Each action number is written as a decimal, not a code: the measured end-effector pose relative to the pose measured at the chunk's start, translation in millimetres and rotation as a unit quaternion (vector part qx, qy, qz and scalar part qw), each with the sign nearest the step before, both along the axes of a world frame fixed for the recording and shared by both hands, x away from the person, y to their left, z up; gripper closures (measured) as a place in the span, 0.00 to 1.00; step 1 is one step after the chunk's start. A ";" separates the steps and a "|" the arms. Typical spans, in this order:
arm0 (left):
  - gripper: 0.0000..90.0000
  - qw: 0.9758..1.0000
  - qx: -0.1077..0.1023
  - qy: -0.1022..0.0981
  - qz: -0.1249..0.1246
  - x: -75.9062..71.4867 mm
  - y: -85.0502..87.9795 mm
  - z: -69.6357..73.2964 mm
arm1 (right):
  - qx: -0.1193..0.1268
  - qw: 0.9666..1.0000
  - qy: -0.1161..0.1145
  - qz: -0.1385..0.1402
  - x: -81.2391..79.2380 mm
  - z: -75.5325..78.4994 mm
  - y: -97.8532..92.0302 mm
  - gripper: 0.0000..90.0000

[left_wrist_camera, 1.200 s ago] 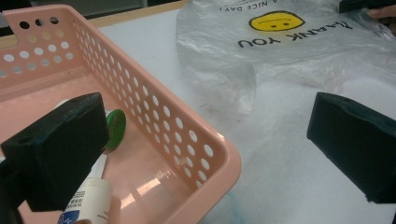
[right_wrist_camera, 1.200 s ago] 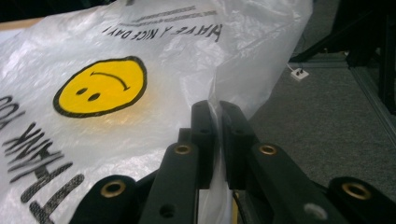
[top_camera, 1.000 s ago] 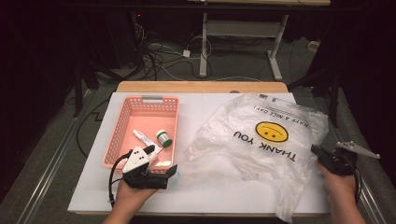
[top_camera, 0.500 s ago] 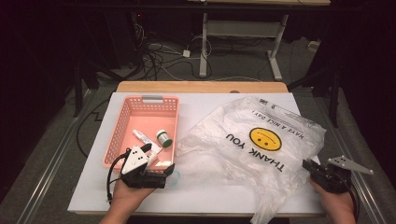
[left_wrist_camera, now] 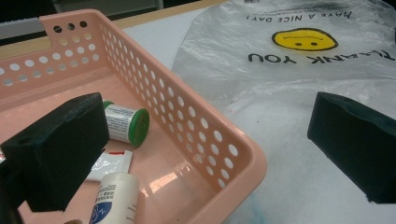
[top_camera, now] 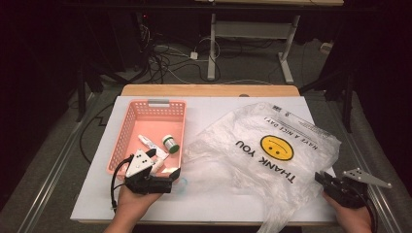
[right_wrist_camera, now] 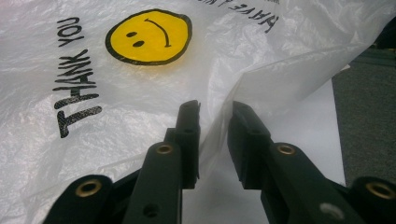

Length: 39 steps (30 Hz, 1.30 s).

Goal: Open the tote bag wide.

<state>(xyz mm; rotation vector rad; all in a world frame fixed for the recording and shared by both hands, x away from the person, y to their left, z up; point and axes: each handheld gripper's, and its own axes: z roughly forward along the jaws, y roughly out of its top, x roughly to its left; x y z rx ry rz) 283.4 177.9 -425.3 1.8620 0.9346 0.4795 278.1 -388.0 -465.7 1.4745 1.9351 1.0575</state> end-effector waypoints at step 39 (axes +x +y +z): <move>0.00 1.000 -0.008 0.017 -0.012 3.9 5.3 -1.9 | 0.012 0.994 -0.086 0.059 13.7 28.8 19.2 0.00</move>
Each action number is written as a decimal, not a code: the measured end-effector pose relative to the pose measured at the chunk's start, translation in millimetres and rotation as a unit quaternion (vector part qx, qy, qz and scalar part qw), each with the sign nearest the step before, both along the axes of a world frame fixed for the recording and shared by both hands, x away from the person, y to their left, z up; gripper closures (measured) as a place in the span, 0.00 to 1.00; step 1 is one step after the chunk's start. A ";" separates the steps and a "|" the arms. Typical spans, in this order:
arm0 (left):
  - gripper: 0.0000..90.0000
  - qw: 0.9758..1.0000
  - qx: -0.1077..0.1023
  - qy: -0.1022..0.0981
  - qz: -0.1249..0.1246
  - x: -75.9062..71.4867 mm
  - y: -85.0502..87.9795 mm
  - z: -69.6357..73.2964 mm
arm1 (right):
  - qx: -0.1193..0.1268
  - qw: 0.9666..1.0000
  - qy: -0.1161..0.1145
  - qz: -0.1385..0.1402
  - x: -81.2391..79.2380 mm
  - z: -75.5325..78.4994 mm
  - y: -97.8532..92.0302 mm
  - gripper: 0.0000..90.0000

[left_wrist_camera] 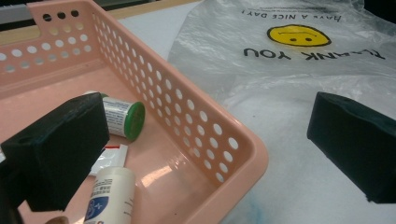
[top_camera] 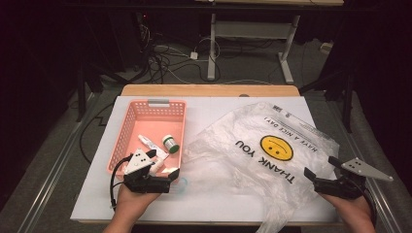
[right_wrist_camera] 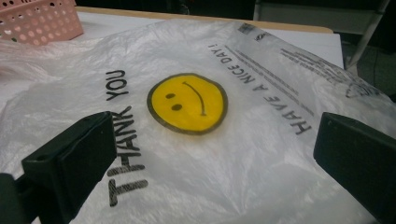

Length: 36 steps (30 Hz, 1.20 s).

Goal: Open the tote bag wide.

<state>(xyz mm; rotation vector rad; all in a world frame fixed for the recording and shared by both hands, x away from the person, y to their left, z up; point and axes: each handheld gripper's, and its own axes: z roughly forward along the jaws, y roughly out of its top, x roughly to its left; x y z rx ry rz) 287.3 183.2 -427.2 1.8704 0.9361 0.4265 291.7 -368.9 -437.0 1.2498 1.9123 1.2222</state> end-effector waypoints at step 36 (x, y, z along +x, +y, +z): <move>0.00 1.000 -0.004 -0.023 -0.016 -6.3 2.7 -0.9 | -0.055 0.976 0.053 0.202 40.2 6.4 138.3 0.08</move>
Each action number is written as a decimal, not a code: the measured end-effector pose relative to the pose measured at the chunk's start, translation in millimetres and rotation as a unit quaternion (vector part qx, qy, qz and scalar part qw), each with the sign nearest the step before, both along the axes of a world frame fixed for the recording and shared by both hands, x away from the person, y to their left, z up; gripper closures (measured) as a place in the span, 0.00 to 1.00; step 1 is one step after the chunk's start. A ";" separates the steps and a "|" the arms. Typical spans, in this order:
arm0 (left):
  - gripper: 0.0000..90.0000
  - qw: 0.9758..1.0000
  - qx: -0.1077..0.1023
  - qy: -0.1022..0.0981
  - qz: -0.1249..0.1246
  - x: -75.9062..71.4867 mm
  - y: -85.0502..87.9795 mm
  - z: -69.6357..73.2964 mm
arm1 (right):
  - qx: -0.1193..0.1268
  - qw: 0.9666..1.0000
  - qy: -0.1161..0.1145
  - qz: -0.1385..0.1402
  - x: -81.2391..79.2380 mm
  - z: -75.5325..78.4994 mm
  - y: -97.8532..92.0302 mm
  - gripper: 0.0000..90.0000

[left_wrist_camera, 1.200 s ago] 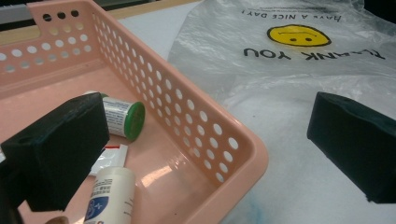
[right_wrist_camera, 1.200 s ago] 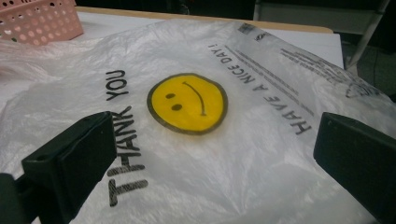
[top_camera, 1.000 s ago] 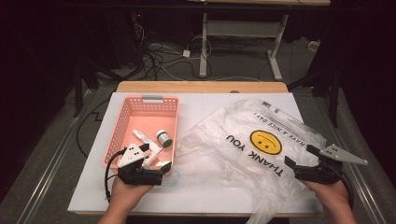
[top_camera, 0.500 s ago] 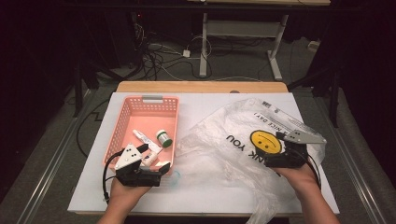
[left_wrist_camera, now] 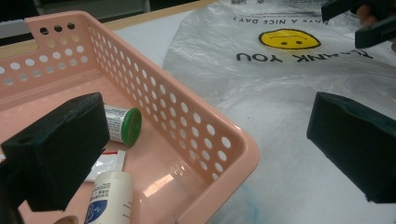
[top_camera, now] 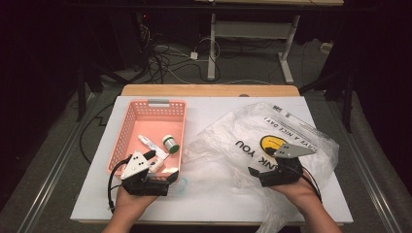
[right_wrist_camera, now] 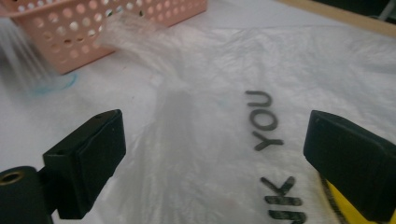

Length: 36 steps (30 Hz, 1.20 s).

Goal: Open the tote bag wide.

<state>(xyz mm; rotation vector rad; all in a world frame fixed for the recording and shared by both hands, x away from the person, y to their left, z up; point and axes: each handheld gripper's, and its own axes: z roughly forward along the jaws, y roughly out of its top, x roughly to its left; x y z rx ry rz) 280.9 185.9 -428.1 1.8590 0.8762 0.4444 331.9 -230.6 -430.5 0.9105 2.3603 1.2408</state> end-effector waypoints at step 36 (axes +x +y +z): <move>0.00 1.000 -0.001 0.001 -0.009 0.6 0.1 0.4 | -0.018 0.998 0.055 0.029 5.8 -19.4 1.9 0.66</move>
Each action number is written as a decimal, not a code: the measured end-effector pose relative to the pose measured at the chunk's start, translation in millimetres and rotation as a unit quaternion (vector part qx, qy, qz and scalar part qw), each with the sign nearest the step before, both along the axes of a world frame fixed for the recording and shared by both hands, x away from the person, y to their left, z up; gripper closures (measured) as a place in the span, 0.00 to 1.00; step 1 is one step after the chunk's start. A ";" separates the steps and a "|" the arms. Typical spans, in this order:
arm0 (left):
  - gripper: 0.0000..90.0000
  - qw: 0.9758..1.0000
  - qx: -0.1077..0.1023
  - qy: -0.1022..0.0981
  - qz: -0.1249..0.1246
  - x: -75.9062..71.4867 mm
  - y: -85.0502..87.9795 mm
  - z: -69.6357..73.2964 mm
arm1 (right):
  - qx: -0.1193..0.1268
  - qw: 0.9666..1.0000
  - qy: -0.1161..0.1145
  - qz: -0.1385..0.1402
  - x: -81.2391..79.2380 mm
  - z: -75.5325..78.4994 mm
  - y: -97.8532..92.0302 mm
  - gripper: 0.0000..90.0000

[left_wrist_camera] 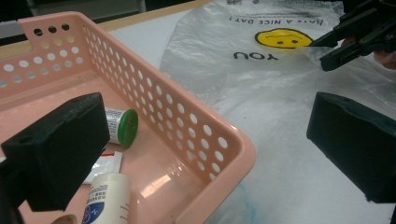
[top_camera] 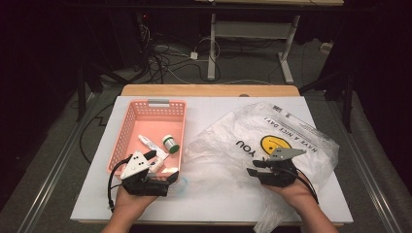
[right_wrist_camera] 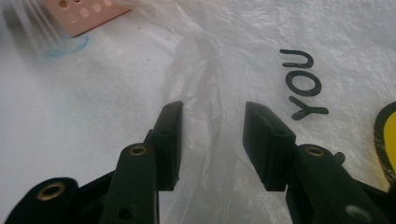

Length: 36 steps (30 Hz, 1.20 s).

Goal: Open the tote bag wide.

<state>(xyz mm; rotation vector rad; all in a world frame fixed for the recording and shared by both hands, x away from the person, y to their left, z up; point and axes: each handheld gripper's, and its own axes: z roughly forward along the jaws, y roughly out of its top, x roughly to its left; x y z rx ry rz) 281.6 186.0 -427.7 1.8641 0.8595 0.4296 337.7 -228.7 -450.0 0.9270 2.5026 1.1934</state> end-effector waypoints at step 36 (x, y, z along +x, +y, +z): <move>0.00 1.000 0.007 -0.004 -0.005 -0.9 -0.9 0.6 | -0.020 0.999 0.027 -0.007 7.4 -19.1 1.8 0.91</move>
